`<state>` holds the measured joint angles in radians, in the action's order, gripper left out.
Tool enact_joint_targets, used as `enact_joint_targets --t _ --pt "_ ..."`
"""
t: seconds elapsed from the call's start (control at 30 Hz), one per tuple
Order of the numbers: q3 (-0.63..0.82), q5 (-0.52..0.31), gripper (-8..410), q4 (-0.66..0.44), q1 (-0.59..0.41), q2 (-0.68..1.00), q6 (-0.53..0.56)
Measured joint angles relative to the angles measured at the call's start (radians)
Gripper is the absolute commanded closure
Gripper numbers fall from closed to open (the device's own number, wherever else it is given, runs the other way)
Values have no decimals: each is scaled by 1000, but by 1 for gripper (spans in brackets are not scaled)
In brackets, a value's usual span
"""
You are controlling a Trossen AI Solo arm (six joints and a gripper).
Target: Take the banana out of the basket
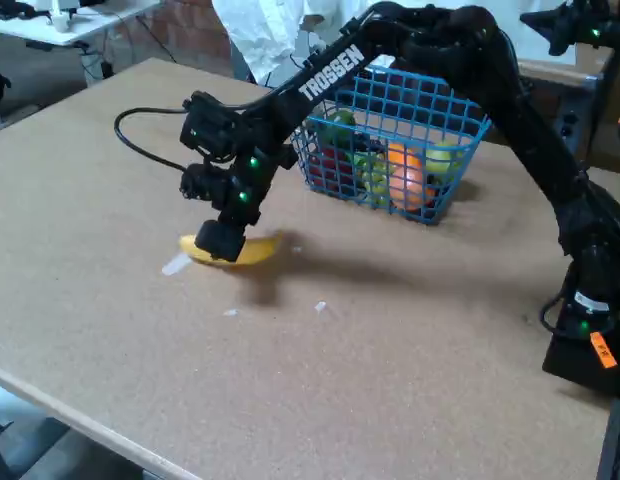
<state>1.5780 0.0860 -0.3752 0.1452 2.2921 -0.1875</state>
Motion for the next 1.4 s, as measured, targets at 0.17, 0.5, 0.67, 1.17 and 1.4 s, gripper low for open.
enact_joint_targets --t 0.17,0.5,0.67,1.17,1.4 --pt "0 0 156 5 0 0 -11" --pt "0 -1 156 4 0 -26 -6" --pt "0 -5 156 4 -1 -79 7" --pt "0 -8 156 -19 -2 -404 30" --pt "0 -8 156 -37 -2 -521 50"
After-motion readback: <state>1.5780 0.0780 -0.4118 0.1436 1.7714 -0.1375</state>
